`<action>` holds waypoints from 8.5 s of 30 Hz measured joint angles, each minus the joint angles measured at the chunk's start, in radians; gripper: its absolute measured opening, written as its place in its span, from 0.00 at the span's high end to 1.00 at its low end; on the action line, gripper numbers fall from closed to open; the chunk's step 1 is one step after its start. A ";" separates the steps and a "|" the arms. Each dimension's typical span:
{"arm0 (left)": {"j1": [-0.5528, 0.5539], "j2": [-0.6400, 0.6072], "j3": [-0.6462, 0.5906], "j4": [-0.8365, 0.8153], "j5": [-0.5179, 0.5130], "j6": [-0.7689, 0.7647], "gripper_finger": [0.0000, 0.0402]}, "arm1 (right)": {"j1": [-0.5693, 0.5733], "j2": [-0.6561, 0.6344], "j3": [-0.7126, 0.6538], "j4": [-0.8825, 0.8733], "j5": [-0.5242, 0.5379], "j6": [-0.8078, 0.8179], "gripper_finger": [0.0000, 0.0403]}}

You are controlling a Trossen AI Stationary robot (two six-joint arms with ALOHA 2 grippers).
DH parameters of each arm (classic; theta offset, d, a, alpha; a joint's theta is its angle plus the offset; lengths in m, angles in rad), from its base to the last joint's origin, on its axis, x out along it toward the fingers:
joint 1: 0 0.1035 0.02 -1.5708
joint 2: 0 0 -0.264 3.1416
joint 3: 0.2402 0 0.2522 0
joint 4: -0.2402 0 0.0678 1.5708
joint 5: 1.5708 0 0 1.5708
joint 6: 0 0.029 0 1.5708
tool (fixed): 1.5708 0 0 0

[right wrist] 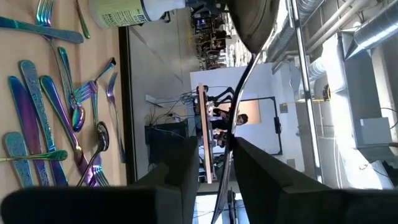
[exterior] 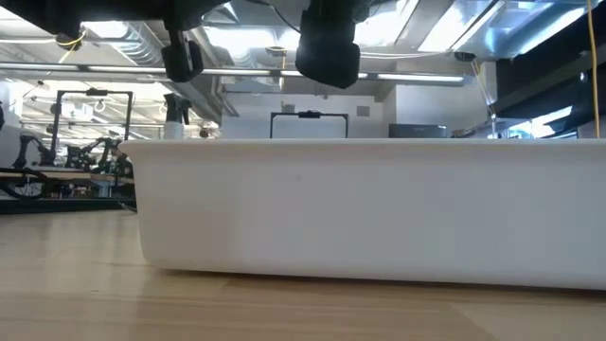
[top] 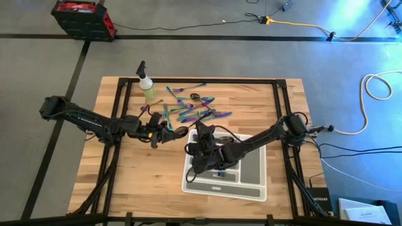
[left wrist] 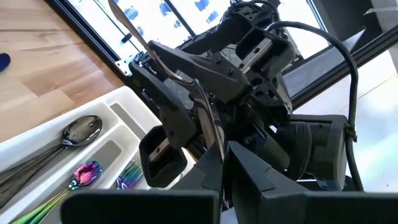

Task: Sort silverware
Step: Put the black spoon into the white silverware tray

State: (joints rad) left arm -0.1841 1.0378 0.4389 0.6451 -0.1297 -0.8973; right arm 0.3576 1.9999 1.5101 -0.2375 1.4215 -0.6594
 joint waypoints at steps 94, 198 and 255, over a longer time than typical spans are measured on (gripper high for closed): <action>0.000 0.341 0.000 0.060 -0.203 1.145 0.59 | 0.028 -0.099 0.000 -0.311 -0.245 1.702 1.00; -0.038 0.509 0.158 0.294 -0.635 1.114 0.86 | -0.033 -0.099 0.000 0.002 -0.244 1.345 1.00; 0.055 0.517 0.261 -0.231 -0.360 0.991 0.86 | 0.180 -0.184 -0.073 -1.337 -0.463 2.433 0.77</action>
State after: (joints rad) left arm -0.1294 1.5546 0.6998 0.4141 -0.4896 0.0932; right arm 0.5373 1.8156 1.4374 -1.5746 0.9584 1.7736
